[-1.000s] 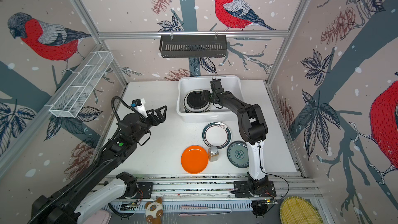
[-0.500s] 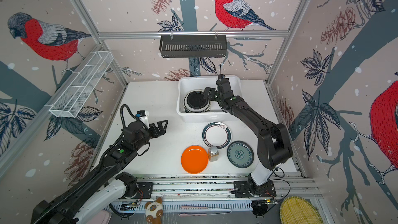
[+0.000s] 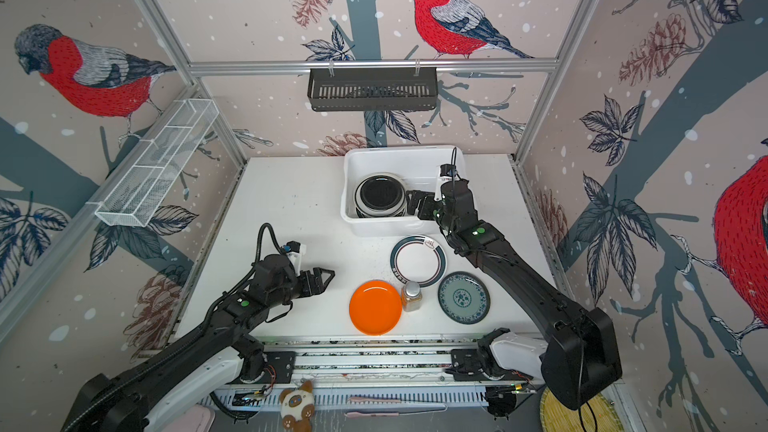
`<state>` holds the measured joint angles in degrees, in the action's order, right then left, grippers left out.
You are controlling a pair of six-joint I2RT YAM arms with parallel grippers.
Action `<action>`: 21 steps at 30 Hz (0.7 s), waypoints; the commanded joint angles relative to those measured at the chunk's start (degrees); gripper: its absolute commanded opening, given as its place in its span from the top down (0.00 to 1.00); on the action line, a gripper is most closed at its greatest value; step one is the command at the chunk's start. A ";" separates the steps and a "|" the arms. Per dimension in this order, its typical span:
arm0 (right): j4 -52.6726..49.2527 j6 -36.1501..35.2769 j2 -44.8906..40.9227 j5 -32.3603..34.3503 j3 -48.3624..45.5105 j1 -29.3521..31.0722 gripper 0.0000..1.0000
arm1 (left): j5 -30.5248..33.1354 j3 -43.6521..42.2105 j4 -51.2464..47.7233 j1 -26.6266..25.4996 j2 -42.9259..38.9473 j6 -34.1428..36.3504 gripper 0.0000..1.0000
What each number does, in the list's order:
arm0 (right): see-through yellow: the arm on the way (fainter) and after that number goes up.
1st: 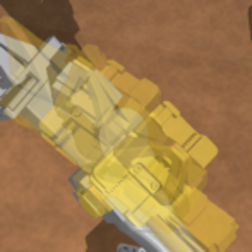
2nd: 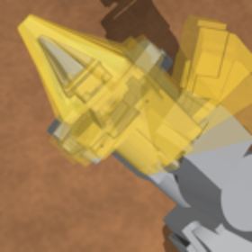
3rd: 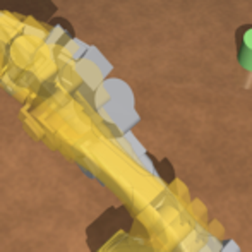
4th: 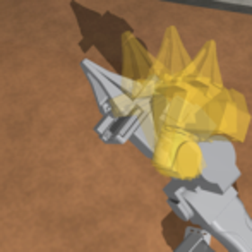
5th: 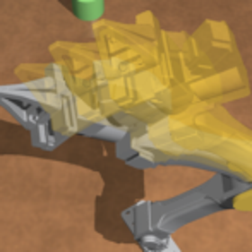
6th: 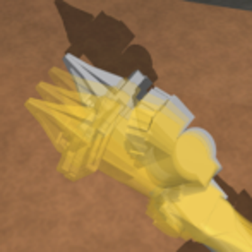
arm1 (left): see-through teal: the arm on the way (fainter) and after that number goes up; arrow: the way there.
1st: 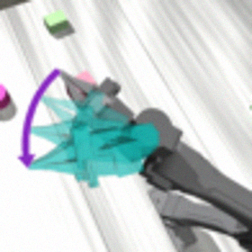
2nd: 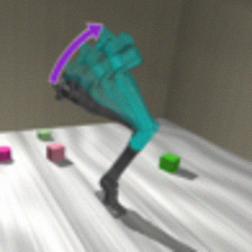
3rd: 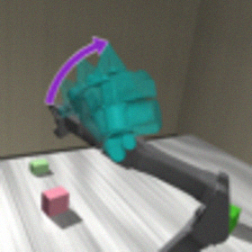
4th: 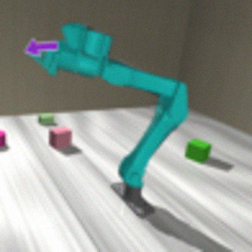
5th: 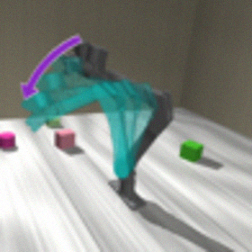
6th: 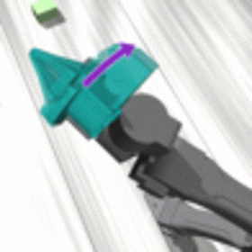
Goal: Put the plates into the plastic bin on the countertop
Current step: 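Open the right gripper and withdraw it while the left moves toward the orange plate, then lower the left gripper onto the orange plate's edge nearest the robot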
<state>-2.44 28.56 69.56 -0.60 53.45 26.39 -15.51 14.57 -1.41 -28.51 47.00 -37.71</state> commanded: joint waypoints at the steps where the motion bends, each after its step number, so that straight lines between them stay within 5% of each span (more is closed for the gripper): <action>1: 0.89 -0.16 -0.14 1.45 -0.19 -0.25 0.01 | -4.10 -0.41 4.90 -1.37 1.62 -0.48 0.16; 21: 3.82 2.86 -9.06 -0.24 -5.19 -1.06 0.01 | -7.16 0.69 15.51 -10.87 16.99 -0.11 0.41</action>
<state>-1.10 30.61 61.43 -1.37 48.64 25.45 -21.96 14.41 10.31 -38.46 62.54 -38.54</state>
